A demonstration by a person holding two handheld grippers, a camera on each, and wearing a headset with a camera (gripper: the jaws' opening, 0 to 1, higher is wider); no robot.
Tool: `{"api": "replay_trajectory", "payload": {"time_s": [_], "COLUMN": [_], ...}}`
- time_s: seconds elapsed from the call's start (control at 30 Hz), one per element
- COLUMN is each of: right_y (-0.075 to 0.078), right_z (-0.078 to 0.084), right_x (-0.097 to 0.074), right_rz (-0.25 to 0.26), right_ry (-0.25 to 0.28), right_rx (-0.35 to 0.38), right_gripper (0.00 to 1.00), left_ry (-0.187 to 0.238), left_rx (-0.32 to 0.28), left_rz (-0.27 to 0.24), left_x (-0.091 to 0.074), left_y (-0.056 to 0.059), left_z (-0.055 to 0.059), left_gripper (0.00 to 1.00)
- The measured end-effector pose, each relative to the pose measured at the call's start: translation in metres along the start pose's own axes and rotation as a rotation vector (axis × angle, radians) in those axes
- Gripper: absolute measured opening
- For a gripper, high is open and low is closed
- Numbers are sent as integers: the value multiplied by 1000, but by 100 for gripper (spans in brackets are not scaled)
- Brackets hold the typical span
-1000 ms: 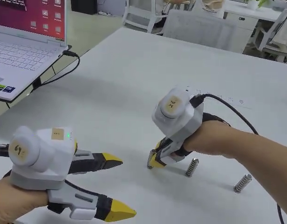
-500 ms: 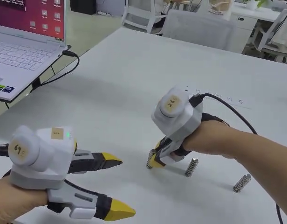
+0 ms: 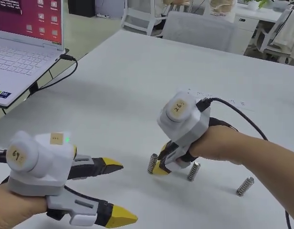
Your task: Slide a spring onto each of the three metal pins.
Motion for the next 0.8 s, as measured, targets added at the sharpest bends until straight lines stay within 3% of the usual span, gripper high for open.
{"api": "replay_trajectory", "payload": {"time_s": [0.3,0.8], "right_y": [-6,-26], "right_z": [3,9], "right_x": [-9,-21], "right_rz": [21,31], "right_ry": [30,122], "right_rx": [-6,17], "right_gripper": [25,28], "left_ry": [0,-3], "left_rx": [2,0], "left_rz": [-5,-7], "left_x": [1,5], "left_y": [0,1], "left_z": [-3,-5], "left_gripper": [66,68]}}
Point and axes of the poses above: the centre of the closed fingertips' face, and the gripper's own axes: x roughly forward along the fingers, y roughly to its right, z roughly out of its underside, the point moved 1 cm from there along -x, roughly backward along the fingers, and after that the axes turned 13 degrees about -z, right-handed, at the moved point
